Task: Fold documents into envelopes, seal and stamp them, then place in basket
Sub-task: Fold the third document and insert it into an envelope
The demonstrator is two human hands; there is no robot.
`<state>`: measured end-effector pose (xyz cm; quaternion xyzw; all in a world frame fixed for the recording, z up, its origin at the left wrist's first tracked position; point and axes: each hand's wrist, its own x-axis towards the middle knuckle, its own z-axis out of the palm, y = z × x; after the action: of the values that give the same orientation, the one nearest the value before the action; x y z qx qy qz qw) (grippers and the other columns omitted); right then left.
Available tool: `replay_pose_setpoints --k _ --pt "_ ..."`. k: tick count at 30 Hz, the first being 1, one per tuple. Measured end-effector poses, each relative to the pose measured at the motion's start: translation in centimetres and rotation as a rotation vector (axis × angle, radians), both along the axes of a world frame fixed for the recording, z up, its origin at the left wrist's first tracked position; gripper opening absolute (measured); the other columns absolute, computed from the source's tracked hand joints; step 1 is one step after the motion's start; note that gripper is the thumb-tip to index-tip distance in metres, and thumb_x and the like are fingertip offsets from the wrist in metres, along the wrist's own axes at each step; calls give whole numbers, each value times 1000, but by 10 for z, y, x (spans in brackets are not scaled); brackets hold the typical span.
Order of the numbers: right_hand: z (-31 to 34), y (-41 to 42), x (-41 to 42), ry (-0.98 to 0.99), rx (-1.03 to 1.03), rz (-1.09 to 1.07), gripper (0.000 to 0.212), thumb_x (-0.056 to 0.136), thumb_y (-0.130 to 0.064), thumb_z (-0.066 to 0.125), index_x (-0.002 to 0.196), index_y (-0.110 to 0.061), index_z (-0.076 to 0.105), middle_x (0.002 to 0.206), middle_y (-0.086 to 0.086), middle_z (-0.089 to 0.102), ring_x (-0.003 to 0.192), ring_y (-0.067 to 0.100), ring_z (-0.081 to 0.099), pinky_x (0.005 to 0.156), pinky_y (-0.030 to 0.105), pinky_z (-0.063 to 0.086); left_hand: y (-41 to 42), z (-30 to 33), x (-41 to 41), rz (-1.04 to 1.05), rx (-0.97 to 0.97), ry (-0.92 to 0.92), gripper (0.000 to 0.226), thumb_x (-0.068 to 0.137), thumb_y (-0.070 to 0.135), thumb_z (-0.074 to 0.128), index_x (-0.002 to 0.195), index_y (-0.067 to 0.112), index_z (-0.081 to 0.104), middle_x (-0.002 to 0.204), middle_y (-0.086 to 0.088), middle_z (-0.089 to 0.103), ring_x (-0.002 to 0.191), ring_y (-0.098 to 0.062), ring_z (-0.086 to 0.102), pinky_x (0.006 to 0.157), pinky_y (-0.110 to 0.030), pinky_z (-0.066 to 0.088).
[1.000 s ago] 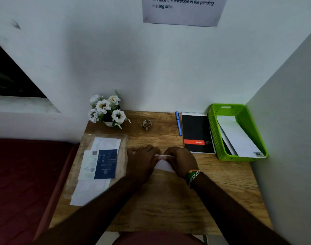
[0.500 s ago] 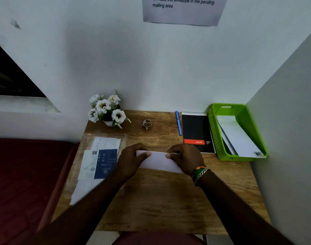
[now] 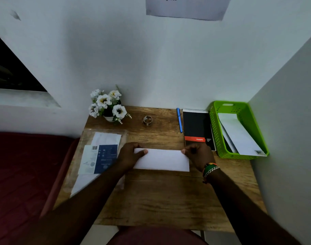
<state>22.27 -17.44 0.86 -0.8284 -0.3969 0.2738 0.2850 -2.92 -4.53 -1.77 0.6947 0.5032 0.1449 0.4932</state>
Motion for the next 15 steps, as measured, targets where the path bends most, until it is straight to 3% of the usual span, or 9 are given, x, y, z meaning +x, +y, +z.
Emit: replay_pose_setpoints --k 4,8,12,15 --pt "-14 -8 -12 -221 44 -20 28 83 -26 77 109 -18 72 109 8 71 99 29 65 85 41 54 -9 -20 -1 -70 248 288 43 87 37 73 127 27 61 128 3 62 117 -17 57 96 -34 47" --pt "-37 -19 -33 -415 -17 286 37 90 -35 67 125 -25 65 135 4 59 122 27 52 96 43 47 -29 -26 -15 -254 389 449 50 91 40 66 138 33 52 152 5 42 138 -18 39 111 -42 38" --pt "-51 -27 -49 -436 -168 354 38 90 -38 62 128 -34 61 146 -3 49 132 23 41 103 45 44 -42 -21 -45 -251 479 356 47 94 39 63 139 33 51 155 3 38 141 -19 35 115 -42 31" --pt "-46 -25 -61 -493 -140 334 37 89 -38 63 126 -35 63 146 -2 47 132 25 40 100 47 42 -40 -11 -85 -144 495 288 50 92 32 66 140 25 52 148 -1 45 135 -22 43 110 -43 40"
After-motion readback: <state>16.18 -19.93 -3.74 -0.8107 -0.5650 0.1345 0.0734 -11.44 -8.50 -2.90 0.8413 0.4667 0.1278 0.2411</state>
